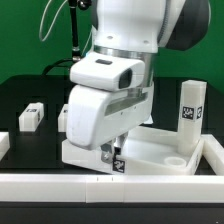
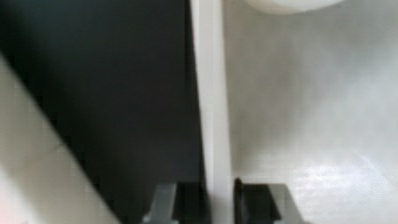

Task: Assemble desk

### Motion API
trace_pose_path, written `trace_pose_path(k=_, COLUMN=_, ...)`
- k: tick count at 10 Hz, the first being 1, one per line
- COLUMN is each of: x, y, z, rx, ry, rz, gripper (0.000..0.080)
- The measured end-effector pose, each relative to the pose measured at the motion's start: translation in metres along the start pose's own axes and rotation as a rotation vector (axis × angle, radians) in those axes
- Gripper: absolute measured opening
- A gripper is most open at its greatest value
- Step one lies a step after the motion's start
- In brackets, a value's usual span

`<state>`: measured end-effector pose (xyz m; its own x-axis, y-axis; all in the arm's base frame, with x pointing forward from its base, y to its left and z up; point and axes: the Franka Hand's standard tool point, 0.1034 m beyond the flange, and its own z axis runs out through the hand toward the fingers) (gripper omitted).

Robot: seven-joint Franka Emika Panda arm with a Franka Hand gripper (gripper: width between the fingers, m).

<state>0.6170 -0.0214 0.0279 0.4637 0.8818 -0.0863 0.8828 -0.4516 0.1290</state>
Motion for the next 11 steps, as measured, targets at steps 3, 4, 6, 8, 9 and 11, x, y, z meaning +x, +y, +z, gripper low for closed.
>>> trace_pose_path(k=3, x=-0.008, y=0.002, z=0.002, rx=0.005, ry=-0.026, rz=-0.144, gripper=0.006)
trace_pose_path(k=4, x=-0.008, y=0.002, z=0.002, rx=0.005, ry=-0.026, rz=-0.142, gripper=0.006)
trace_pose_path(k=6, x=0.005, y=0.003, z=-0.003, rx=-0.015, ry=-0.011, rz=-0.151, gripper=0.006)
trace_pose_path(k=8, x=0.024, y=0.01, z=-0.009, rx=-0.032, ry=0.001, rz=-0.161, gripper=0.0061)
trace_pose_path(k=9, x=0.029, y=0.011, z=-0.008, rx=-0.043, ry=-0.001, rz=-0.185, gripper=0.0061)
trace_pose_path(k=11, x=0.041, y=0.014, z=-0.004, rx=-0.068, ry=-0.014, rz=-0.205, gripper=0.0067)
